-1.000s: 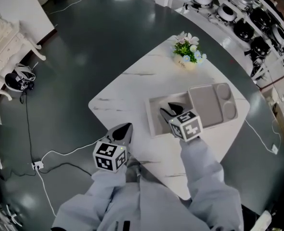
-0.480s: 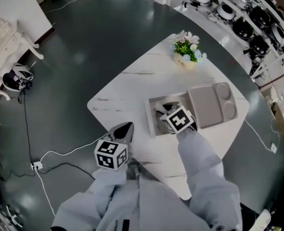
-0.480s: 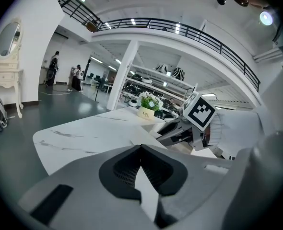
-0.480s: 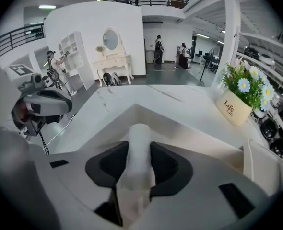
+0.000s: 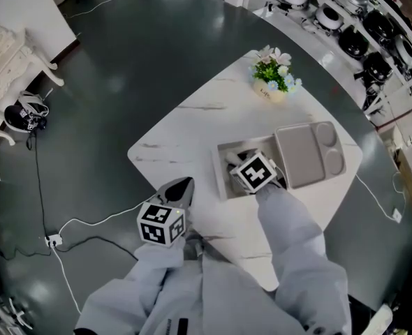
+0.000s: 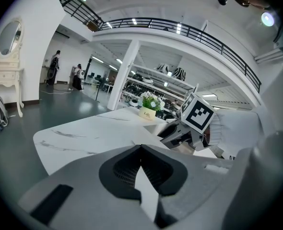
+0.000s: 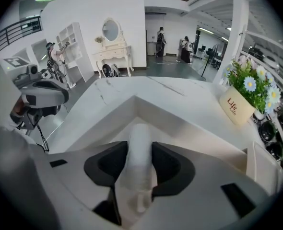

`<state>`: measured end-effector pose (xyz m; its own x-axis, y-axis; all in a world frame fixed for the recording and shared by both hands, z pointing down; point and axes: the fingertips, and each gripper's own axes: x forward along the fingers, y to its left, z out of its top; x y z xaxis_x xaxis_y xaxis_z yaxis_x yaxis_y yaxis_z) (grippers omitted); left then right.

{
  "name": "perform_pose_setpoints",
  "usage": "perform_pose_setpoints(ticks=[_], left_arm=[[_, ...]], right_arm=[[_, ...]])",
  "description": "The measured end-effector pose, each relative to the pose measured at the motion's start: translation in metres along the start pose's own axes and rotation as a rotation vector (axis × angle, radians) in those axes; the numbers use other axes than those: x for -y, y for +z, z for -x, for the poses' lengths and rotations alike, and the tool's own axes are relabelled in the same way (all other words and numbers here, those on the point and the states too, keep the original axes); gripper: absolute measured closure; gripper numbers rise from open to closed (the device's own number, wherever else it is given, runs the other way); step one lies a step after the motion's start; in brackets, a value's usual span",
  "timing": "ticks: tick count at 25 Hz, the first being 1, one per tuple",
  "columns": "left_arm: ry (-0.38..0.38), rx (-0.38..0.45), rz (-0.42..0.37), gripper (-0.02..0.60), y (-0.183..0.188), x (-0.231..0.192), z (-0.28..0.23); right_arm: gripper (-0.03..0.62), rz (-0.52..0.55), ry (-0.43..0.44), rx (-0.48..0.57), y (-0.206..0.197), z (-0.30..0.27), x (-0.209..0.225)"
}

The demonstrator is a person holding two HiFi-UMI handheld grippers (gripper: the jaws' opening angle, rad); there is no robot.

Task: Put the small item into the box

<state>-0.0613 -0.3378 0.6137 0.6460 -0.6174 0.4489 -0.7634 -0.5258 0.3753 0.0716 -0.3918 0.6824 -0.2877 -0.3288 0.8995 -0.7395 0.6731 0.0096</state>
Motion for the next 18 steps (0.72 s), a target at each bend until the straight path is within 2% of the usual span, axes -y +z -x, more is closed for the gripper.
perform_pose_setpoints(ticks=[10,16,18], left_arm=[[-0.008,-0.001,0.0,0.583,0.001,0.001,0.0],[-0.012,0.014,-0.004,0.583,0.008,0.003,0.005],[-0.014,0.016,-0.007,0.583,0.01,0.005,0.007]], right_arm=[[0.387,-0.035,0.019,0.021,-0.002,0.007,0.001],[0.409,-0.076,-0.017,0.127,0.012,0.032,0.004],[0.45,-0.096,-0.008,0.166,0.013,0.04,0.001]])
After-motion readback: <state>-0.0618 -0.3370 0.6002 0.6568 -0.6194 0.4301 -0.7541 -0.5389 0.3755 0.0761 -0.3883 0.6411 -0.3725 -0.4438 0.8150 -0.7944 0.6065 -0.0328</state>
